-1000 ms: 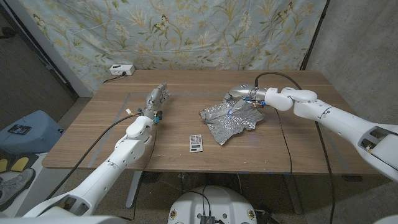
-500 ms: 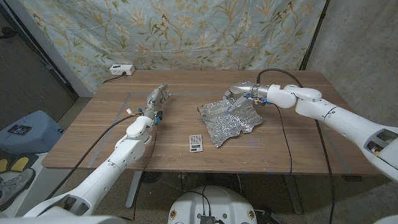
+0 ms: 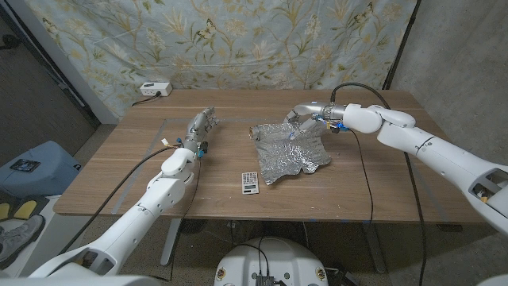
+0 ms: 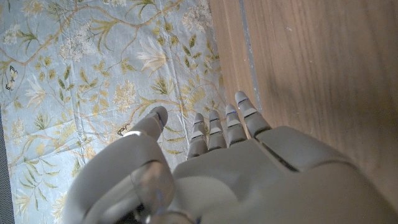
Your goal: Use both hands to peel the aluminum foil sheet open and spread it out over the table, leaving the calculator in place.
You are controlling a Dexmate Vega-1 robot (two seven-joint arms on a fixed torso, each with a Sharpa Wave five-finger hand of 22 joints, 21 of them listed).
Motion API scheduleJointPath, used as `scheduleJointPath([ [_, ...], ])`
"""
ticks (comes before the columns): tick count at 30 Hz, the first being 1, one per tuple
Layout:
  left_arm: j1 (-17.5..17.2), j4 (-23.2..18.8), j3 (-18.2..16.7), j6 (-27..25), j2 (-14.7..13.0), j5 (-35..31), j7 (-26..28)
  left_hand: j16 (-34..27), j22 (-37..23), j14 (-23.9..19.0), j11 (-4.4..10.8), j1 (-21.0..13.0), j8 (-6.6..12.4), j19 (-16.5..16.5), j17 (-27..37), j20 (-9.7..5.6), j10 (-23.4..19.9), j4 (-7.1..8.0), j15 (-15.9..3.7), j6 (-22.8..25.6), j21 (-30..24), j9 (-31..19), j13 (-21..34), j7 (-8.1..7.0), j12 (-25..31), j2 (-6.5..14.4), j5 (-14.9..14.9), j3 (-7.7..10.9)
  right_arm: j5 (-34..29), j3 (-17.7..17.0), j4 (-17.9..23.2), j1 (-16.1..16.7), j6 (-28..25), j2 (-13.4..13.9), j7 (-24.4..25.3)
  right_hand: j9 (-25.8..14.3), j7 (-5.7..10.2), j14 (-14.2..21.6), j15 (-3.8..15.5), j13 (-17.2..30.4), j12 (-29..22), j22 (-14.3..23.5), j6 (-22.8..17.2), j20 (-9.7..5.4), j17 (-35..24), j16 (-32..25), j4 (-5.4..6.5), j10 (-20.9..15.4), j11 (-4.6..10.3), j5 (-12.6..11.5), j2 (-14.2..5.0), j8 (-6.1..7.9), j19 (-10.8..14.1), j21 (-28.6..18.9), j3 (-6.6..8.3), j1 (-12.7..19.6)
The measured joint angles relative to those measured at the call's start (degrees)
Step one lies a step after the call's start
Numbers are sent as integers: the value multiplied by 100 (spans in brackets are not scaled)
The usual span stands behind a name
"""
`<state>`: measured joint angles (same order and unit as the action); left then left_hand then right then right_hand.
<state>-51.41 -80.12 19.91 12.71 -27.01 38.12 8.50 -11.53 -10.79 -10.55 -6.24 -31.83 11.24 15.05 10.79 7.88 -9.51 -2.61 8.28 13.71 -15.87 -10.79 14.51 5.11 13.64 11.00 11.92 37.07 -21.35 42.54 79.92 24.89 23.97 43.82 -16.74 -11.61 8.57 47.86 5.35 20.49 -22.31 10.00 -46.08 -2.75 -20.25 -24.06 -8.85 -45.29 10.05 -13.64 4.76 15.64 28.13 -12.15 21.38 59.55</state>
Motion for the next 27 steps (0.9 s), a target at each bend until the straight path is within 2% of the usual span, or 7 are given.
scheduleJointPath([
  [15, 28, 1, 12, -29, -13, 10, -37, 0, 0, 0, -21, 0, 0, 31, 0, 31, -21, 0, 0, 0, 0, 0, -1, 0, 43, 0, 0, 0, 783, -171, 190, 31, -499, -27, -676, -26, -83, 11, 11, 40, 1, 0, -17, 19, -66, 38, 25, -30, -93, 41, -21, -17, 19, 0, -54, -20],
  [23, 31, -13, 19, -80, -36, 29, -88, 0, 0, 1, -21, 0, 0, 31, -14, 31, -22, 0, 0, 22, 0, 0, -1, -22, 43, 0, 0, 0, 991, -204, 343, -37, -806, -34, -905, -33, -154, 18, 18, 66, 1, 0, 55, 19, -76, 10, 48, 20, -167, 85, -73, -17, 19, 0, -78, 3],
  [24, 31, -47, 23, -86, -48, 33, -95, 0, 0, -13, -43, 11, 0, 31, -13, 31, -44, -1, 13, 32, 0, 0, -1, -32, 43, -11, 0, -1, 1059, -205, 359, -43, -980, -34, -988, -33, -178, 18, 18, 67, 1, 0, 54, 19, -90, 10, 48, 15, -185, 85, -73, -18, 19, 0, -78, 3],
  [27, 31, -47, 23, -114, -48, 52, -127, 0, 0, -31, -52, 23, 0, 31, -13, 31, -52, -41, 32, 31, 0, 0, -1, -31, 43, -28, 0, 8, 1059, -209, 421, -70, -980, -36, -988, -33, -205, 18, 18, 86, 1, 0, 45, 19, -116, 10, 65, 11, -195, 85, -75, -33, 19, 0, -95, 4],
])
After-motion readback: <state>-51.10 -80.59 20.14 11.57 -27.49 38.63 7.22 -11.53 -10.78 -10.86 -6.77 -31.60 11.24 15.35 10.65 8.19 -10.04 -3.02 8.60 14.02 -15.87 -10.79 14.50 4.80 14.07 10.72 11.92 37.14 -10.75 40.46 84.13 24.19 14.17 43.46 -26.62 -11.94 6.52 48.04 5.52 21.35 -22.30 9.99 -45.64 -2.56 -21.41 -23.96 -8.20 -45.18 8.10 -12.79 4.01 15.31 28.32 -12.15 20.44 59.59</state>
